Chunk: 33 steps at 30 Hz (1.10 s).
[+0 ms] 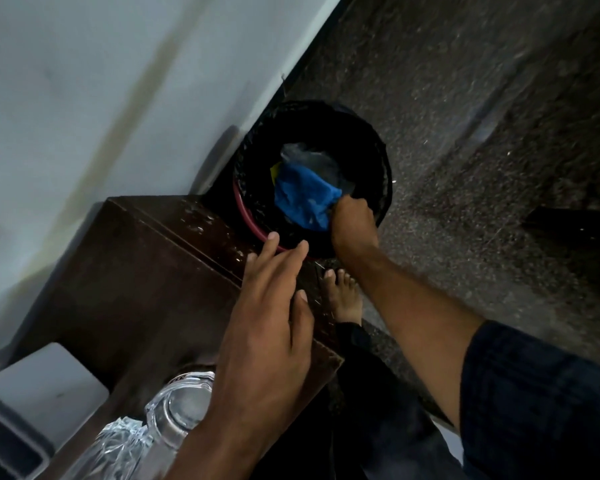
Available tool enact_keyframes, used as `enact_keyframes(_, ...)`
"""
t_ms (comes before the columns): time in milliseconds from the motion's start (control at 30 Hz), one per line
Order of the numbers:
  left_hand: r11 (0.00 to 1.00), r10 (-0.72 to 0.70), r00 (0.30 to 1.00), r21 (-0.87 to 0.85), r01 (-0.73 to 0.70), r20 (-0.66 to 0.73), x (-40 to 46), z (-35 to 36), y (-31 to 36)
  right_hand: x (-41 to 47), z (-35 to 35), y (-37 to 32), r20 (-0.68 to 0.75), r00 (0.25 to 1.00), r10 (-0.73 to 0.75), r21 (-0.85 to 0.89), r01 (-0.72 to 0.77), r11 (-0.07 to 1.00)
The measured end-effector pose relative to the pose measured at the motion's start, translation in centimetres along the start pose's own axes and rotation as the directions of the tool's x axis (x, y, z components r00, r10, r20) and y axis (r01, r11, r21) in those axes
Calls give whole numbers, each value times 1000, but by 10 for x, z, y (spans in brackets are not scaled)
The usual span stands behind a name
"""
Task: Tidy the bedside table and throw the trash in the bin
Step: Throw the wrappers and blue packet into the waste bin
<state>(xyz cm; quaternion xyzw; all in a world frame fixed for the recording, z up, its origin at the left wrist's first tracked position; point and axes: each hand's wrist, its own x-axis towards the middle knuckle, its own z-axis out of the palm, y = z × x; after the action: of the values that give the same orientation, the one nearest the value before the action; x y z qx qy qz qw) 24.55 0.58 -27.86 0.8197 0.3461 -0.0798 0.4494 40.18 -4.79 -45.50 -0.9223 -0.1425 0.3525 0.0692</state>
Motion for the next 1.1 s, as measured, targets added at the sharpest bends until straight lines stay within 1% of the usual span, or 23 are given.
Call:
enact_keyframes(133, 1000, 3, 998, -19, -5, -62, 2, -7, 1, -7, -11, 1, -128, 991, -41, -105, 28, 994)
enact_keyframes(267, 996, -76, 987, -57, 69, -140, 0, -19, -3, -16, -24, -1, -151, 981, -125, -211, 92, 973)
enact_keyframes(367, 994, -98, 983, -72, 88, -157, -8, -23, -2, -23, -26, -6, -210, 962, -175, -184, 137, 973)
enact_keyframes(433, 996, -68, 986, -73, 58, -151, -16, -21, 4, -28, -35, -7, -244, 953, -177, -118, 152, 981)
enact_keyframes(500, 996, -59, 987, -82, 46, -153, -25, -21, 8, -34, -47, -17, -211, 956, -202, 29, 212, 977)
enact_keyframes(533, 997, -60, 985, -66, 50, -163, -30, -19, 8, -40, -53, -26, -197, 945, -262, 127, 290, 949)
enact_keyframes(567, 998, -63, 983, -40, 57, -174, -36, -18, 7, -48, -60, -37, -226, 915, -335, 209, 382, 900)
enact_keyframes(633, 996, -84, 980, 1, 86, -181, -44, -18, 8, -74, -74, -63, -348, 831, -433, 328, 541, 775)
enact_keyframes(667, 995, -97, 978, 15, 101, -184, -48, -18, 7, -88, -80, -74, -378, 804, -459, 371, 586, 720)
enact_keyframes(700, 994, -103, 977, 23, 109, -186, -51, -19, 6, -100, -85, -83, -376, 792, -480, 402, 607, 686)
enact_keyframes(767, 991, -127, 974, 18, 133, -189, -57, -24, 0, -123, -94, -96, -327, 777, -538, 410, 629, 660)
enact_keyframes(867, 980, -201, 944, -36, 198, -263, -66, -39, -5, -151, -99, -109, -218, 735, -642, 394, 668, 631)
enact_keyframes(1000, 951, -305, 872, -170, 258, -383, -87, -61, -1, -180, -100, -123, -109, 696, -710, 381, 689, 617)
enact_keyframes(1100, 931, -333, 836, -293, 219, -435, -117, -81, 7, -197, -97, -140, -75, 669, -740, 384, 704, 598)
